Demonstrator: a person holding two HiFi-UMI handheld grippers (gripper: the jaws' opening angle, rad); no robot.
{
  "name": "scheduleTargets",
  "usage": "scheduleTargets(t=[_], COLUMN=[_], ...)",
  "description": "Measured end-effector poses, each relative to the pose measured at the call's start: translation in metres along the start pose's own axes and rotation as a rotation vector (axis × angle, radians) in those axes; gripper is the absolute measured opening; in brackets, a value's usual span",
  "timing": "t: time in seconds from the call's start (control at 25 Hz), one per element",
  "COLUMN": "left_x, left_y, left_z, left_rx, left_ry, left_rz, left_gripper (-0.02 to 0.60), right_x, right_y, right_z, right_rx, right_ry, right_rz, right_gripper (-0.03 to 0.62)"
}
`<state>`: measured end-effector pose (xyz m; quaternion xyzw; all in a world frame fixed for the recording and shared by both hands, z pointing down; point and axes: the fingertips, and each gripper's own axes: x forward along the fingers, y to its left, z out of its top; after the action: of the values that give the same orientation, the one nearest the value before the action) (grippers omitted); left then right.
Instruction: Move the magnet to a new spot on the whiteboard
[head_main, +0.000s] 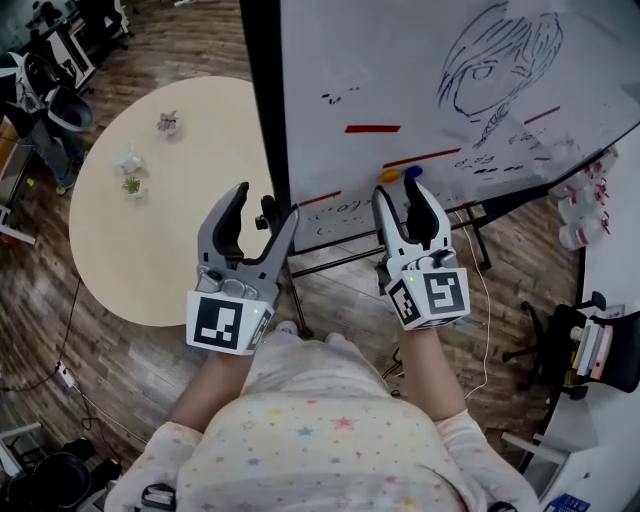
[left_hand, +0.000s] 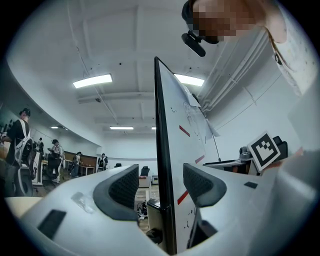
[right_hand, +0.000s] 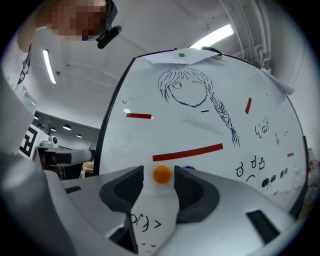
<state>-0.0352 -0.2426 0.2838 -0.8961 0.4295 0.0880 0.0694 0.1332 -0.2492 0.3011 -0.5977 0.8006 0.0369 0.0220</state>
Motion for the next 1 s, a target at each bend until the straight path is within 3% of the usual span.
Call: scheduleTargets(t=[0.64, 1.0], left_x=[-0.015, -0.017], left_y=[0.007, 0.009], left_z=[0.002, 0.001], left_rx=[0.004, 0.002], left_ry=[-0.006, 0.002], left_rz=[0.046, 0.057], left_gripper=[0.256, 0.256], right_x=[0.010, 0.011], right_y=[0.001, -0.003], right_z=[-0.003, -0.004], right_rx=[-0.031, -0.060], right_ry=[0.020, 0.023], right_rz=[-0.009, -0.039], right_gripper=[0.174, 0.124])
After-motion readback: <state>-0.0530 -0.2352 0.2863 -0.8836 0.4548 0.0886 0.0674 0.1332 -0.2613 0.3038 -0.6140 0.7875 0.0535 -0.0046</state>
